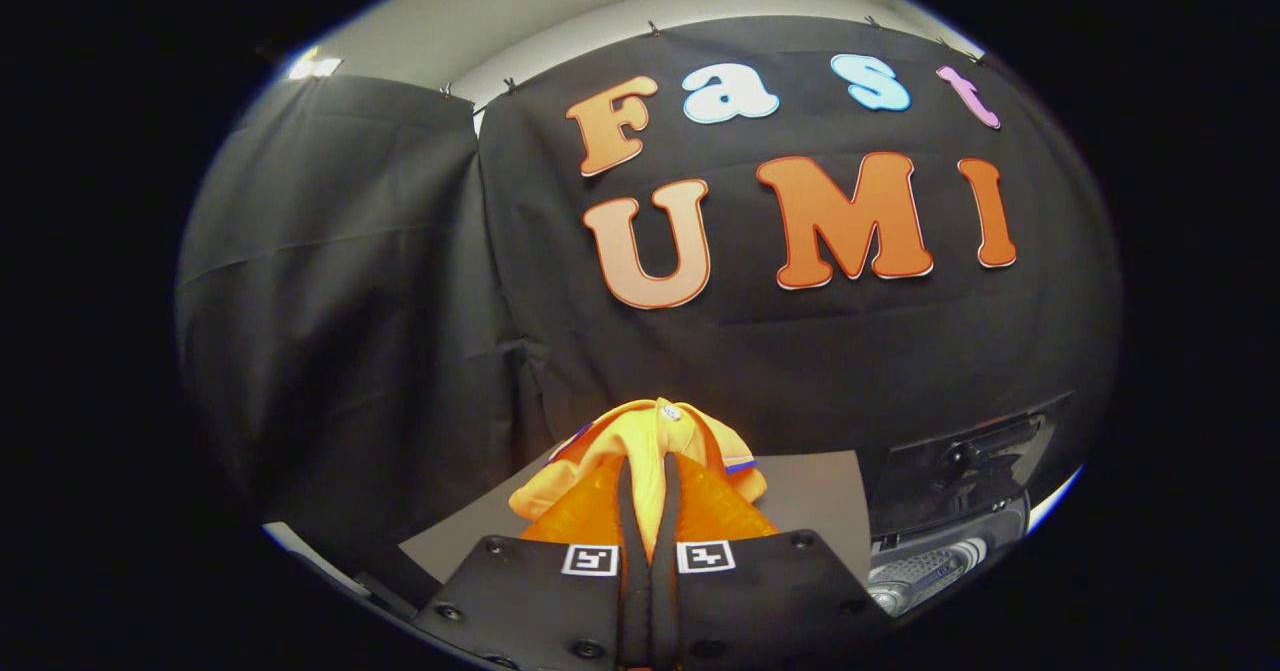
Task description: Put the clothes into the washing machine and then close the washing machine lid.
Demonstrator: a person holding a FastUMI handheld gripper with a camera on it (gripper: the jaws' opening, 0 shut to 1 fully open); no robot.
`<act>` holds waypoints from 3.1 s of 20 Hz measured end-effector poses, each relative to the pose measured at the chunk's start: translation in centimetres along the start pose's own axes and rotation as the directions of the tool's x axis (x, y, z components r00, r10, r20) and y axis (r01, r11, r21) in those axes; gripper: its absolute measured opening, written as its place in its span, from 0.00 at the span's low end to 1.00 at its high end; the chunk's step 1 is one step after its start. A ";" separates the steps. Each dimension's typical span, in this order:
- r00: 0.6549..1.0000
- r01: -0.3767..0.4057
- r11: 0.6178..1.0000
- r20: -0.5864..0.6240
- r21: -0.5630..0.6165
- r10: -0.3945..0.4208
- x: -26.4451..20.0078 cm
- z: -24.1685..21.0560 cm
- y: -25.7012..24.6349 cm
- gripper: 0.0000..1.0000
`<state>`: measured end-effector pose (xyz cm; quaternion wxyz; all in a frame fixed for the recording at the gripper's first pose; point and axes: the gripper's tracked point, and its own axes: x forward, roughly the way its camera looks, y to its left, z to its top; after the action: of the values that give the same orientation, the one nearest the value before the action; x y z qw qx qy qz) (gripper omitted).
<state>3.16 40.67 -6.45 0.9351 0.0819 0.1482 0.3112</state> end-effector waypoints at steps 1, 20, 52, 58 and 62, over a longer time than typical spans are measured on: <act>1.000 0.004 1.000 0.010 0.002 -0.004 -0.5 0.8 -0.9 0.08; 0.979 0.175 0.984 0.099 0.028 -0.177 -9.7 5.7 -26.1 0.08; 0.878 0.316 0.949 -0.385 0.021 -0.284 -5.6 -27.3 -42.9 0.08; 0.839 0.339 0.940 -0.464 0.035 -0.285 -4.8 -30.9 -44.0 0.08; 0.794 0.367 0.928 -0.539 0.057 -0.281 -4.8 -34.3 -44.2 0.08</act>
<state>12.87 4.83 -48.56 0.8894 0.0419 0.4320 0.1436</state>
